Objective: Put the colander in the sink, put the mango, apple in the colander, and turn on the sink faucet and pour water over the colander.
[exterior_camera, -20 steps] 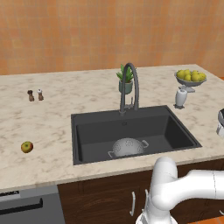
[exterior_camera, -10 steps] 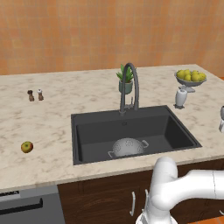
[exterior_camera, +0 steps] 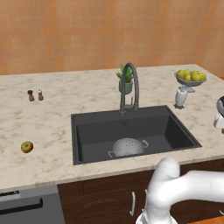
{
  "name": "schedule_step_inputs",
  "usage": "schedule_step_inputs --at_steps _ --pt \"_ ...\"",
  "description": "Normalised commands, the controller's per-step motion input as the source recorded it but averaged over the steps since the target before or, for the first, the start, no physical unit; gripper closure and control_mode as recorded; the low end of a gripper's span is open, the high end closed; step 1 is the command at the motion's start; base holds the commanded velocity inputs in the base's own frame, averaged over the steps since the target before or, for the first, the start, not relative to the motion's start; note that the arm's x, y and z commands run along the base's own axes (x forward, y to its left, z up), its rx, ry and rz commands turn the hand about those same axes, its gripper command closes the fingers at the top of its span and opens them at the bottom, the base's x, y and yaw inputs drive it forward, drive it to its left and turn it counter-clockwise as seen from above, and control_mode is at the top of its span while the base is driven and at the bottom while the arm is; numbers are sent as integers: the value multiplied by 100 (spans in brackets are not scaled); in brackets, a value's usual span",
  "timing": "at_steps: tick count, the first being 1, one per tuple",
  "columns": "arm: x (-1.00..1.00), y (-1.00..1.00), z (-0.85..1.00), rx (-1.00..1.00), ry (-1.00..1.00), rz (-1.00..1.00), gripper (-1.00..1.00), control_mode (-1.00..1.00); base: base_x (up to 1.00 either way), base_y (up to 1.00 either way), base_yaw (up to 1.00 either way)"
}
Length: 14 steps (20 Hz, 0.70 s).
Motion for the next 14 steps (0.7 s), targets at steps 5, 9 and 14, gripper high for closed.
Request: schedule_step_inputs --at_steps 5,9,14 --pt "-18 97 35 0 0 0 100 -100 0 0 0" --pt "-9 100 7 0 0 0 100 -100 0 0 0" --pt "0 100 0 0 0 3 100 -100 0 0 0"
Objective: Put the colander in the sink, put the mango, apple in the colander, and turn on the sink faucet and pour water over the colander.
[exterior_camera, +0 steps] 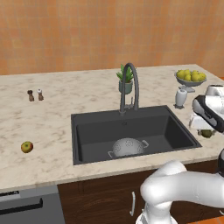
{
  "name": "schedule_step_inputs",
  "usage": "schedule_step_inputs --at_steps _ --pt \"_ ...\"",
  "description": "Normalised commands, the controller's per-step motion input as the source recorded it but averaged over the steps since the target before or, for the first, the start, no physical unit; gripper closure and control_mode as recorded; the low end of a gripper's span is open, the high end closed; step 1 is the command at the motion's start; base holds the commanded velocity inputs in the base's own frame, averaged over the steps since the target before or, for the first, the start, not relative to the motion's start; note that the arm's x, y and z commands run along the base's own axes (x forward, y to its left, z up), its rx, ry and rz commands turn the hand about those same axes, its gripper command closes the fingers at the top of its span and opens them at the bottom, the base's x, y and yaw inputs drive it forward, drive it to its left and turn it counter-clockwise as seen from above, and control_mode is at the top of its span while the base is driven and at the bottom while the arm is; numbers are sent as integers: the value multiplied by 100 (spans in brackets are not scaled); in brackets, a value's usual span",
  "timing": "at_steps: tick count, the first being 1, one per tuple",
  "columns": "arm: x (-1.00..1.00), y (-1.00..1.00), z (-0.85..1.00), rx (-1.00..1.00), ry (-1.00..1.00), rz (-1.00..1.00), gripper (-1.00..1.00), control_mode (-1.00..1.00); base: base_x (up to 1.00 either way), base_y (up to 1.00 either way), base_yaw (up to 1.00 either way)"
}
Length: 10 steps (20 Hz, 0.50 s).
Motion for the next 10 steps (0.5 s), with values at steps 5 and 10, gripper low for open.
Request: schedule_step_inputs --at_steps 5,10 --pt "13 100 0 3 0 8 100 -100 0 0 0" --pt "0 100 0 0 -1 0 100 -100 0 0 0"
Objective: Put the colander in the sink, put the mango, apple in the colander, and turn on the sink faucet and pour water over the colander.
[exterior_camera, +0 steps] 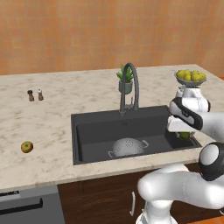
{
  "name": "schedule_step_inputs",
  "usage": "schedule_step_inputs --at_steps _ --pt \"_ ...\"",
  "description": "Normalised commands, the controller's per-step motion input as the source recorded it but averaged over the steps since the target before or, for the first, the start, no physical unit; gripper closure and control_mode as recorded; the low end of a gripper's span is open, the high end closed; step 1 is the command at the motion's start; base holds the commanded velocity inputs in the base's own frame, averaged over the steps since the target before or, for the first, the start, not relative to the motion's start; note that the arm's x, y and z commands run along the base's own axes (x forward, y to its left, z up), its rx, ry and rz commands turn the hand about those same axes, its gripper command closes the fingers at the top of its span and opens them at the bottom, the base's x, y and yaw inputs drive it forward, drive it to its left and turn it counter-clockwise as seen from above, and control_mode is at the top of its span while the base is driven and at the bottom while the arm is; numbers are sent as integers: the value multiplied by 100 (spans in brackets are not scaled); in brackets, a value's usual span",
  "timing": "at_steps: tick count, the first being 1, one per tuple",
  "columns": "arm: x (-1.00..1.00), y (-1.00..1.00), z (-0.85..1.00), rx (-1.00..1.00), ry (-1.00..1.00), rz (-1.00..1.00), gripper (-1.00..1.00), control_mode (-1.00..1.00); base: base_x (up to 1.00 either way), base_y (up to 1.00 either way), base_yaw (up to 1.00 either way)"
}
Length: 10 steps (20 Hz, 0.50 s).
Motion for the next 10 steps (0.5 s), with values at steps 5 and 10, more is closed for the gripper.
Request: schedule_step_inputs --at_steps 5,10 --pt "-15 100 12 0 -14 -9 100 -100 0 0 0" --pt "-12 100 4 -2 -18 -13 100 -100 0 0 0"
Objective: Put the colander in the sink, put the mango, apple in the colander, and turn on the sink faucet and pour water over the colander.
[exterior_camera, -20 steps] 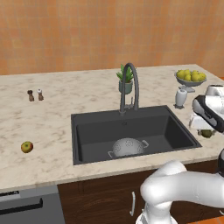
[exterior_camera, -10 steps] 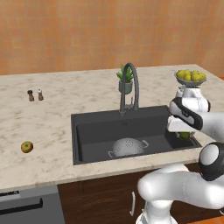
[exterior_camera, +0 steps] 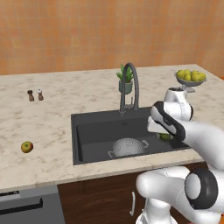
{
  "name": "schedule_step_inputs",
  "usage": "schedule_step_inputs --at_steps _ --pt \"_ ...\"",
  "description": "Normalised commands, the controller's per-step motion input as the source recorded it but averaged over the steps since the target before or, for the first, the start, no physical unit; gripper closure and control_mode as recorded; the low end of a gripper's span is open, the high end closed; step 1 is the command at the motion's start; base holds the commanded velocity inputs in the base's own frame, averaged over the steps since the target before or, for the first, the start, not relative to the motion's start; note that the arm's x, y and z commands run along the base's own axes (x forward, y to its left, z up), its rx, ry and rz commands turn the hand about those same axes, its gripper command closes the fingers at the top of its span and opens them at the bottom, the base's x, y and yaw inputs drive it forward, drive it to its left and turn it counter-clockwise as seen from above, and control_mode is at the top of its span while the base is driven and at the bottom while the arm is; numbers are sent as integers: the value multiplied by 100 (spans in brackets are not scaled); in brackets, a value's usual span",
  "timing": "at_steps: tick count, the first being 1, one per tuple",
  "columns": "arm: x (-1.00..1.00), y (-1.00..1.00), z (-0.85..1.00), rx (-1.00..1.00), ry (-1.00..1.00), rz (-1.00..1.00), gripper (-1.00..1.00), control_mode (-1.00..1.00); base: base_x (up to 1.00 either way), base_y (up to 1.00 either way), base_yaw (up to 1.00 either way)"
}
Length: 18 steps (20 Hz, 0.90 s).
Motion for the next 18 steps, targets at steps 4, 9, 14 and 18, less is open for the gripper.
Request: schedule_step_inputs --at_steps 4,9,14,18 --pt "-3 100 0 -6 -15 -9 100 -100 0 0 0" --pt "0 100 0 -11 -7 -6 100 -100 0 0 0" --pt "17 100 0 -13 -9 -10 100 -100 0 0 0" --pt "44 94 0 -11 -13 -21 100 -100 0 0 0"
